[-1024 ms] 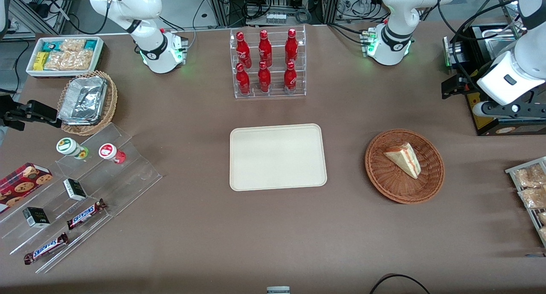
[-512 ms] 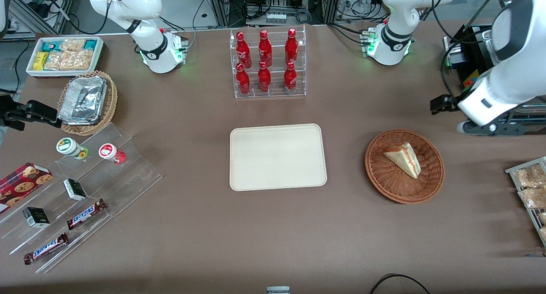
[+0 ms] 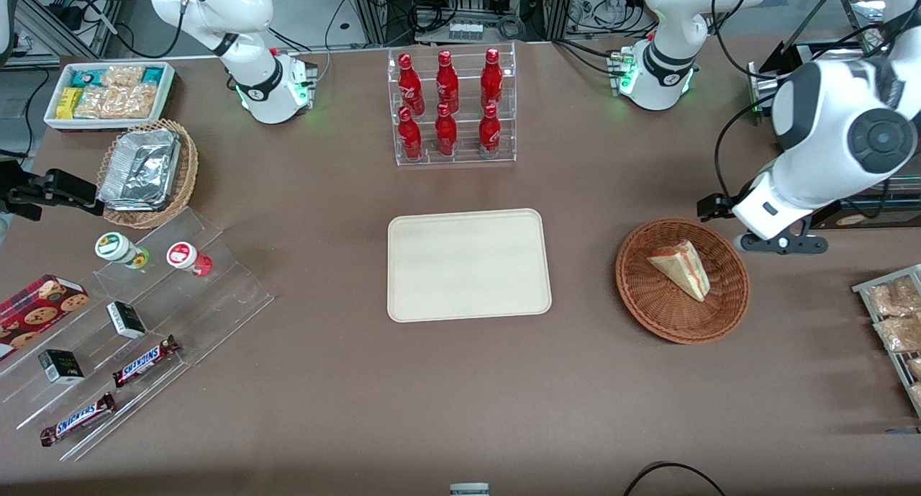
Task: Place sandwich from basket to tray
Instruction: 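Move the left gripper over the wicker basket and lower toward the sandwich, then close the left gripper on the wrapped sandwich wedge's crust edge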
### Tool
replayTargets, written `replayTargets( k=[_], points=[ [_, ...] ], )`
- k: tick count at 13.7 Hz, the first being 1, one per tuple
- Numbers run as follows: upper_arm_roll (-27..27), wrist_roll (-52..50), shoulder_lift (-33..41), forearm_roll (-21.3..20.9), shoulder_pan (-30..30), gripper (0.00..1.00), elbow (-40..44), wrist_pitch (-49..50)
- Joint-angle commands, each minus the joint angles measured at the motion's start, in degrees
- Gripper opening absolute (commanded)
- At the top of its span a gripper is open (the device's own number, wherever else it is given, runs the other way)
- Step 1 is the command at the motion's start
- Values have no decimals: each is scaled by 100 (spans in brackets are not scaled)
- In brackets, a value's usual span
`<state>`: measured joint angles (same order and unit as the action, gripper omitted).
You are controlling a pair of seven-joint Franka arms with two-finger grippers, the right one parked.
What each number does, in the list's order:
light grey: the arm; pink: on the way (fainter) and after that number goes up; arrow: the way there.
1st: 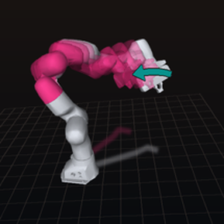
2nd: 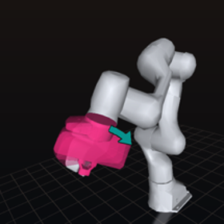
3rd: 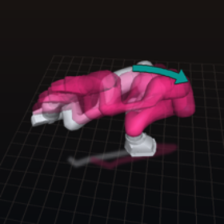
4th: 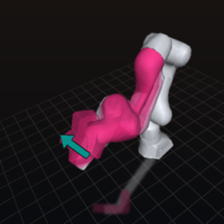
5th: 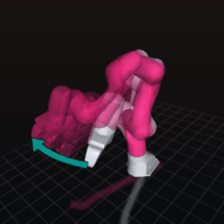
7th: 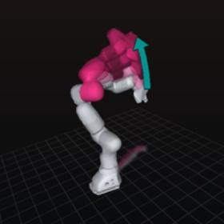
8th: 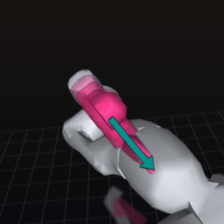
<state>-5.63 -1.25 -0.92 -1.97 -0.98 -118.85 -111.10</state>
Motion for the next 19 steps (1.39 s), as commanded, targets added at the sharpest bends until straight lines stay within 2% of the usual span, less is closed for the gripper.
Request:
replayTargets(
  k=[1,6,11,14,19],
  points=[
    [-44,-321,83,-75,-69,100,-497,-604],
    [-44,-884,-356,-75,-69,100,-516,-948],
    [-70,-3061,-593,-75,10,100,-525,-1316],
    [-70,-3915,-699,-75,81,100,-525,-1668],
    [-70,-4295,-849,-75,98,100,-543,-1854]
  ],
)
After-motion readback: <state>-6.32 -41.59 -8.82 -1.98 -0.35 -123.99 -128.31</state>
